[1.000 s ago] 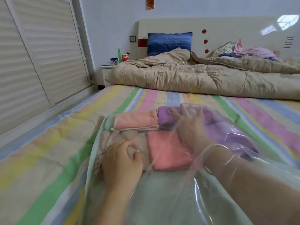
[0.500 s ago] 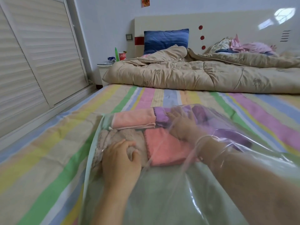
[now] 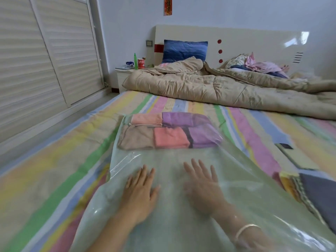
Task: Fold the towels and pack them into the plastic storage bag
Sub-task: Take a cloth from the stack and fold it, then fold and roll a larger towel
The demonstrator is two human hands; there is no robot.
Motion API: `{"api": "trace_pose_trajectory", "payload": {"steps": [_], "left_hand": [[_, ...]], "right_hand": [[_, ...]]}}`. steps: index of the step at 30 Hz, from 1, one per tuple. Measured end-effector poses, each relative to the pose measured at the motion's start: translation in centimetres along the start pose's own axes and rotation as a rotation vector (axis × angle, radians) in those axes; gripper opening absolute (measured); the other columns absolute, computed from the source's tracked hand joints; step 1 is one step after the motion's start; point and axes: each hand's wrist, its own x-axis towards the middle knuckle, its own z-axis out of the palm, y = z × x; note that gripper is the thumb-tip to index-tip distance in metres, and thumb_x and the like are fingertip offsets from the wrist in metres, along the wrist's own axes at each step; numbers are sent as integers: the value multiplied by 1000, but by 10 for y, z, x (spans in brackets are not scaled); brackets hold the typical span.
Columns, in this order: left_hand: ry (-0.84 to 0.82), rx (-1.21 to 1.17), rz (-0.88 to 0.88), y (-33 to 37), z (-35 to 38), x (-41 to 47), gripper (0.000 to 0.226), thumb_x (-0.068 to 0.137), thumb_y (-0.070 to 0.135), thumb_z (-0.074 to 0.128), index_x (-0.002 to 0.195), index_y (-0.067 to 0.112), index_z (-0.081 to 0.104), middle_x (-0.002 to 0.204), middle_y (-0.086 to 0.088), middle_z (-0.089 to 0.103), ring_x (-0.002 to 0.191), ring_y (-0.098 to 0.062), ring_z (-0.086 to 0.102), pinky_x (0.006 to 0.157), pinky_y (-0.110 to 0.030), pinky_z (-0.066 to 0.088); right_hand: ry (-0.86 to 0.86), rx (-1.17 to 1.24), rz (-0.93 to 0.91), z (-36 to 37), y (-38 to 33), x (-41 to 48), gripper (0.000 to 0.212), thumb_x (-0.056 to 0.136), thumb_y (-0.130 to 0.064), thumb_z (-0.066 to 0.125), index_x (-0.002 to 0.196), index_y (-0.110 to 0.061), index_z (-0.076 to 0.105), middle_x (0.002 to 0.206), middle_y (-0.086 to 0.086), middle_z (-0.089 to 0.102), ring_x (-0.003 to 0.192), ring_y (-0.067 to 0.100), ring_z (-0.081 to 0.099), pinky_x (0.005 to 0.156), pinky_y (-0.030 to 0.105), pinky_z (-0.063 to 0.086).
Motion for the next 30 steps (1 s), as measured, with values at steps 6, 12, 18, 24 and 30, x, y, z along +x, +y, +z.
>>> {"api": "trace_pose_trajectory", "payload": {"steps": [6, 12, 18, 24, 30], "left_hand": [[-58, 158, -275, -13, 9, -68, 67, 94, 60, 8, 154, 32, -2, 163, 4, -5, 149, -17, -10, 118, -52, -6], [-90, 166, -646, 25, -12, -106, 64, 94, 48, 32, 152, 25, 19, 161, -13, 6, 146, -41, -2, 113, -65, -1], [127, -180, 83, 174, -4, -133, 53, 94, 24, 46, 146, 19, 36, 159, -5, 22, 146, -20, 21, 119, -32, 16], [75, -267, 524, 275, 35, -156, 48, 97, 30, 35, 145, 24, 40, 158, 3, 28, 146, -15, 22, 119, -29, 14], [-22, -10, 335, 303, 62, -172, 34, 97, 35, 36, 122, 27, 58, 123, 4, 59, 119, -21, 49, 105, -38, 32]], "right_hand": [[-235, -17, -12, -19, 11, -116, 99, 64, -63, -9, 154, -28, 11, 162, 0, 2, 149, 22, 5, 119, 43, 4], [-278, 169, -105, -56, 33, -205, 61, 93, -47, 31, 144, -15, 39, 156, 3, 28, 142, 20, 26, 114, 28, 19], [-93, 346, -115, -87, 63, -269, 28, 98, -36, 48, 113, -25, 69, 117, -13, 68, 107, 8, 59, 90, 29, 47], [337, 300, 25, -101, 133, -317, 6, 86, -28, 65, 88, -30, 70, 81, -15, 63, 78, 5, 57, 60, 21, 42], [233, 8, 122, -107, 209, -354, 33, 69, -36, 83, 93, -26, 62, 93, -9, 57, 87, 17, 56, 65, 25, 46]]}}
